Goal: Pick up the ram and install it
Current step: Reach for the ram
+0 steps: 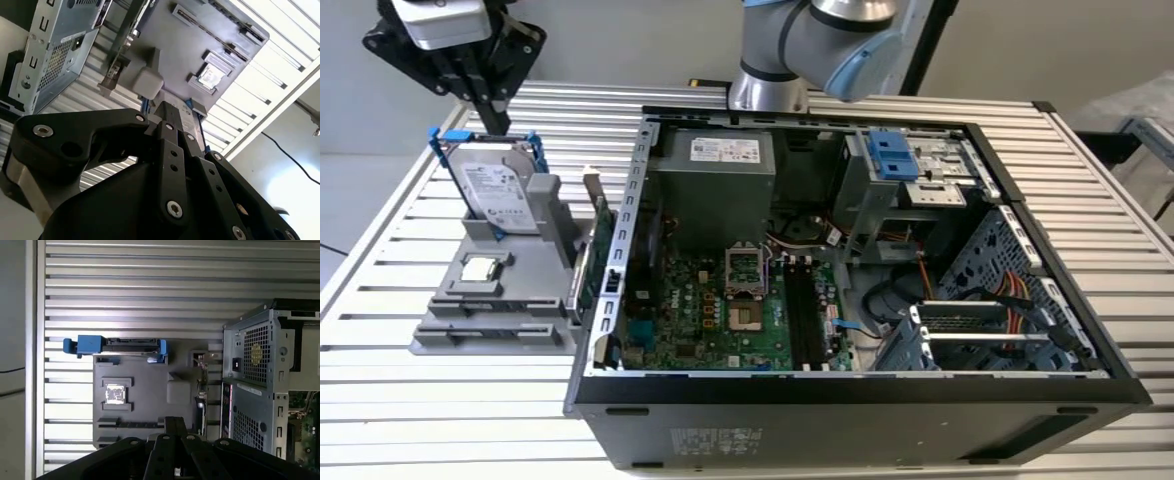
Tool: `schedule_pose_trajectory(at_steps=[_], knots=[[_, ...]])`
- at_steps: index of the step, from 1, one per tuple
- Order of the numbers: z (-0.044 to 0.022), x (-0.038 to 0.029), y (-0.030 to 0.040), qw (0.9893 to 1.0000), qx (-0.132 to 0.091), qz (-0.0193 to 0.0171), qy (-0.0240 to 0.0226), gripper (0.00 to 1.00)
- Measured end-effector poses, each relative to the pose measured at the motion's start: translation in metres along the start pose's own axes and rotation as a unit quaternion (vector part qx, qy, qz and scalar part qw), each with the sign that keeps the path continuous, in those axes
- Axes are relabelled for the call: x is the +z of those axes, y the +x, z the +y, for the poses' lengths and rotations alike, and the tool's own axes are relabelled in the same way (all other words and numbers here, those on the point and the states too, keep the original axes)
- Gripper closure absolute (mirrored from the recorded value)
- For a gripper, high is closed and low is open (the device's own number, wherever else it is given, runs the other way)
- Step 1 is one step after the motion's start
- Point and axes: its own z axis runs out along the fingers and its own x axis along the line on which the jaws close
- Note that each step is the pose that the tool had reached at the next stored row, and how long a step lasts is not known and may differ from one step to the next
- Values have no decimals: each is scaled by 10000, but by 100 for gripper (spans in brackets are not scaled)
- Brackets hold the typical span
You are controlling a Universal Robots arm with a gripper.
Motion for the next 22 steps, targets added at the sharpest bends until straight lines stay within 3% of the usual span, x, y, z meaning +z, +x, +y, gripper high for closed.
schedule_pose_trajectory(at_steps=[16,22], knots=[[1,-5,255,10000,-57,3,-1,100],[2,-5,276,10000,-57,3,-1,100]])
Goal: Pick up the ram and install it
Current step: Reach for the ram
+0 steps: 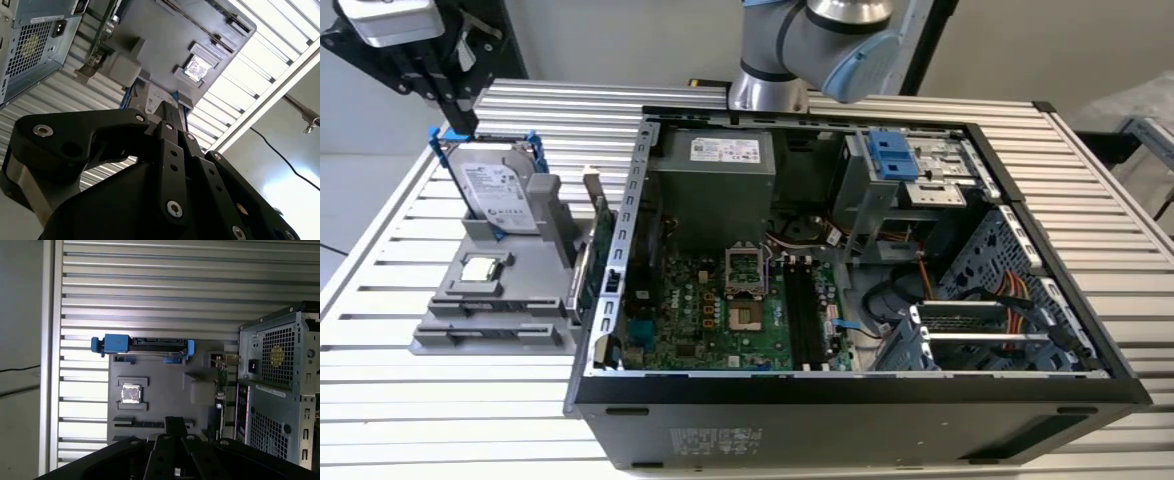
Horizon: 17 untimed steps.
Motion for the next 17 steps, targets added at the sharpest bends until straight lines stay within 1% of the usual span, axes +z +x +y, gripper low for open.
schedule_pose_trajectory(at_steps=[5,17], knots=[[-23,0,2,10000,2,0,0,100],[-158,-2,3,10000,25,2,0,100]])
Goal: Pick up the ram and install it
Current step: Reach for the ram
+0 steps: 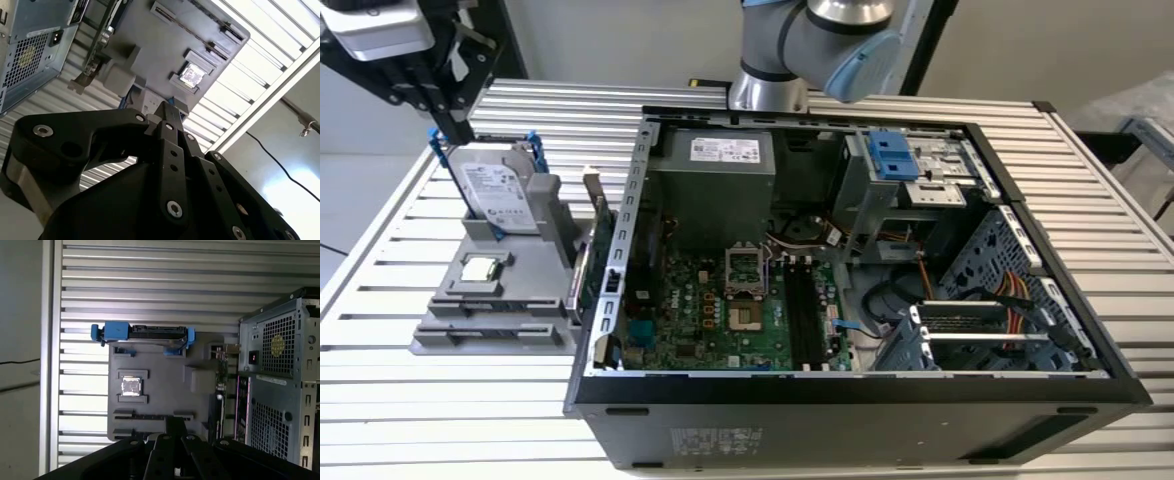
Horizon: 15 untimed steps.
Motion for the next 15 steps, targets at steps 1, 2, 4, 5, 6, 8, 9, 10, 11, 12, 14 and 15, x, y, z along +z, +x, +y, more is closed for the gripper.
schedule_pose_trajectory(at_steps=[1,2,4,5,6,8,9,10,11,12,14,15], knots=[[-13,0,1,10000,3,0,0,100],[-28,-1,1,10000,4,0,0,100],[-58,-2,2,10000,7,0,0,100],[-74,-3,2,10000,9,0,0,100],[-90,-4,3,10000,10,0,0,100],[-123,-5,7,10000,12,0,0,100],[-139,-6,10,10000,14,0,0,100],[-154,-6,14,10000,14,0,0,100],[-167,-6,21,10000,15,0,1,100],[-181,-7,27,10000,15,0,0,100],[-210,-8,42,10000,16,0,1,100],[-223,-8,47,10000,16,0,1,100]])
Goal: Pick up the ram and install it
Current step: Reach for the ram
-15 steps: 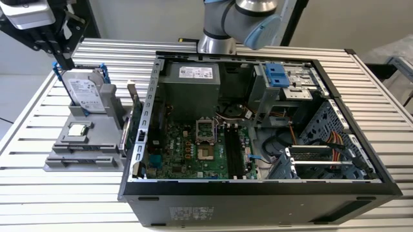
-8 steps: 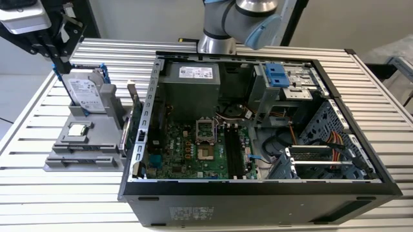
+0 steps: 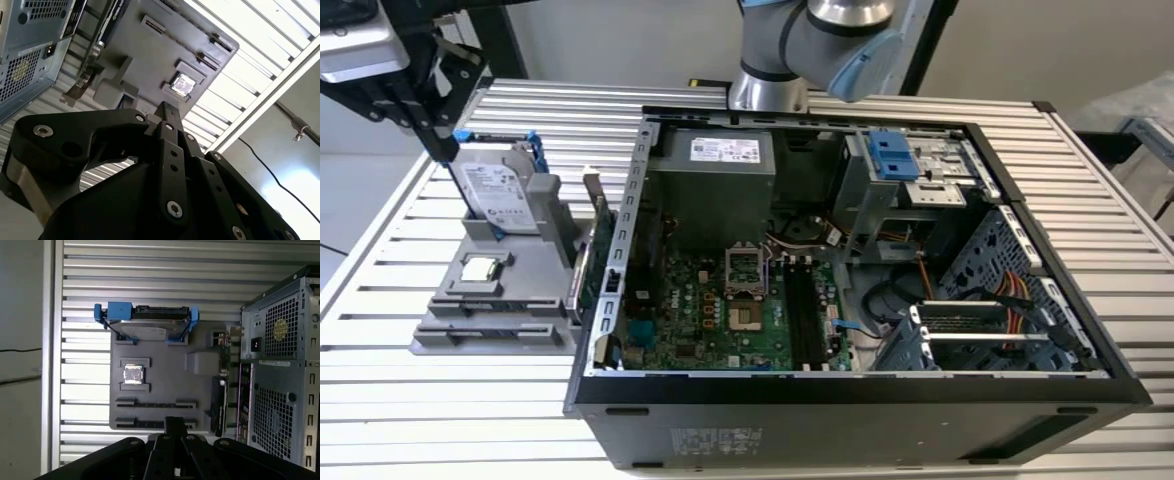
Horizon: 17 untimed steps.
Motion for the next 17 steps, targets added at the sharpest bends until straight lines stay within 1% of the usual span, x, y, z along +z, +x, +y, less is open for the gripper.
schedule_pose_trajectory(at_steps=[9,17], knots=[[-150,-4,32,10000,0,0,0,100],[-291,-8,44,10000,0,0,0,100]])
